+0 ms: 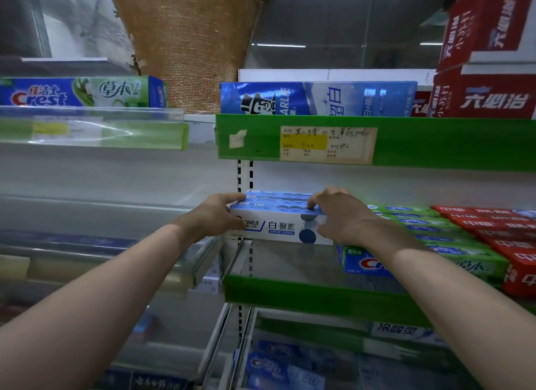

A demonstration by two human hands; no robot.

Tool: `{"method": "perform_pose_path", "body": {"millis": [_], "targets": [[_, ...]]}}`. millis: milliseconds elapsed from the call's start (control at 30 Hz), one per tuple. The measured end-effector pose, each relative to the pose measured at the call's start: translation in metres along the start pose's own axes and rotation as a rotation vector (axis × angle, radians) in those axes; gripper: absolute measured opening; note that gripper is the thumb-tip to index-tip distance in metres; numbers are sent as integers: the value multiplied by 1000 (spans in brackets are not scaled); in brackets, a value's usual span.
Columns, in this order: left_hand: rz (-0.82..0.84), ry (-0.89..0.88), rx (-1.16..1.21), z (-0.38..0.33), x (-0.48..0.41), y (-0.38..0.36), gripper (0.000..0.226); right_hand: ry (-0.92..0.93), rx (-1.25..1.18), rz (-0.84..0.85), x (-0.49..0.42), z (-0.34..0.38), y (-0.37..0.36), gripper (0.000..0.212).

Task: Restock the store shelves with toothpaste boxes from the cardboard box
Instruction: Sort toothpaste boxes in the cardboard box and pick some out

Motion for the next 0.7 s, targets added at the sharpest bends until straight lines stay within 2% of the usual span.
{"method": "perform_pose_path", "body": {"millis": [200,333,533,633,700], "targets": [[8,10,-17,-1,-1,1,67,-8,57,40,-2,3,7,44],[91,51,83,1,0,4,36,19,62,15,-2,3,11,33],[89,49,22,1,-5,0,39,-6,133,8,-4,10,11,30],[-64,-94,-238,-11,-8,-7,61,33,165,-32,-6,25,13,32],[-224,-204,-501,-24,-9,-13,58,60,146,-63,-8,35,10,32]]}}
Point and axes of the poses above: each hand's wrist, its own x-axis away from the middle knuckle, its own y-axis out of the back of the hand, z = x × y, the point moved 2 cm from there along -x, towards the middle knuckle, and after that the axes turned 5 degrees about -x, right-handed, at the moved point
